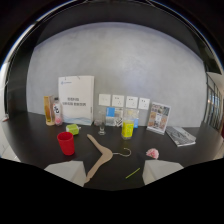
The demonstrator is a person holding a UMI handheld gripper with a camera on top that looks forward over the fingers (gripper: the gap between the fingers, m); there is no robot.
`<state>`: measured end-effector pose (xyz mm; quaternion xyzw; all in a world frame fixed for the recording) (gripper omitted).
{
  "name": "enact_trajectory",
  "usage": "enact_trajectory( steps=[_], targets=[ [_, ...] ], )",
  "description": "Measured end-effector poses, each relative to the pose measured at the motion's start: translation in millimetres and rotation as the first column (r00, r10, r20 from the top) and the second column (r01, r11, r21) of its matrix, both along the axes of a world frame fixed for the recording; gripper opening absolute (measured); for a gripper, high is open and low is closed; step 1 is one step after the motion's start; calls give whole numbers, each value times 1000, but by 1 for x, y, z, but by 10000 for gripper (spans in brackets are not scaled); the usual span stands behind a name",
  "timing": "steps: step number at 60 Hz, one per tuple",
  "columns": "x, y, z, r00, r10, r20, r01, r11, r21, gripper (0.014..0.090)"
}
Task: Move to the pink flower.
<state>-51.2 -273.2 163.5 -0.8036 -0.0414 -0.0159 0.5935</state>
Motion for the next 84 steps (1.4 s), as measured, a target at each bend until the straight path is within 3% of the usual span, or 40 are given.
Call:
enact_trajectory(
  steps=[13,22,34,48,67,84],
  targets=[
    [-16,-18,-14,1000,-7,13,7,1000,-25,853],
    [-13,-38,-44,1000,-22,11,23,995,-98,852],
    [37,-43,-81,995,-93,40,99,979,-179,849],
    [108,-4,-107,987,-145,68,157,962,-222,847],
    [158,88,-124,994,-93,60,105,964,-243,854],
    [172,110,-140,995,-77,59,90,957,-276,854]
  ],
)
